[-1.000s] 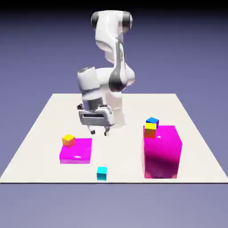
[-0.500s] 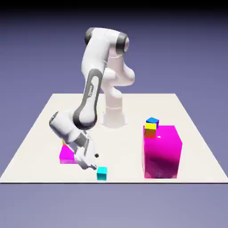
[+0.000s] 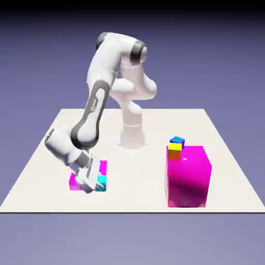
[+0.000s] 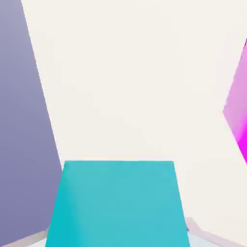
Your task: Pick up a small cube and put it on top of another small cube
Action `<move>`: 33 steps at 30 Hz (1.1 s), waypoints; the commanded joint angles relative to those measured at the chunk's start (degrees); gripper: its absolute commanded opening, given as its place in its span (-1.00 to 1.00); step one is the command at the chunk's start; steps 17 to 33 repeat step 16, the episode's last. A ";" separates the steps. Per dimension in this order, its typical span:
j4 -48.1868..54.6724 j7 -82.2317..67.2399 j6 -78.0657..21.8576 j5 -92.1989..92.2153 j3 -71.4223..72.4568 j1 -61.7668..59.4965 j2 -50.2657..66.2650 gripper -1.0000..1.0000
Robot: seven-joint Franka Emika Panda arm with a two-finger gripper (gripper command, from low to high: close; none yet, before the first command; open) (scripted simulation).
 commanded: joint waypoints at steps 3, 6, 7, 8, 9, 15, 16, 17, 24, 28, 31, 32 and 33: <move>0.44 -5.57 -5.90 -7.64 -5.48 -0.61 -1.97 -1.00; 0.89 -11.18 -11.78 -15.11 -10.95 -1.22 -3.93 -1.00; 1.03 -13.06 -13.74 -17.60 -12.78 -1.42 -4.59 -1.00; 1.16 -14.72 -15.48 -19.81 -14.40 -1.60 -5.17 -1.00; 1.16 -14.72 -15.48 -19.82 -14.40 -1.60 -5.17 -1.00; -5.91 -17.22 -7.02 -16.16 -12.25 -0.52 -2.70 1.00; -3.83 -16.49 -9.50 -17.23 -12.88 -0.84 -3.42 1.00; -3.83 -16.49 -9.50 -17.23 -12.88 -0.84 -3.42 1.00; -3.83 -16.49 -9.50 -17.23 -12.88 -0.84 -3.42 1.00; -3.83 -16.49 -9.50 -17.23 -12.88 -0.84 -3.42 1.00; -3.83 -16.49 -9.50 -17.23 -12.88 -0.84 -3.42 1.00; -3.83 -16.49 -9.50 -17.23 -12.88 -0.84 -3.42 1.00; -3.83 -16.49 -9.50 -17.23 -12.88 -0.84 -3.42 1.00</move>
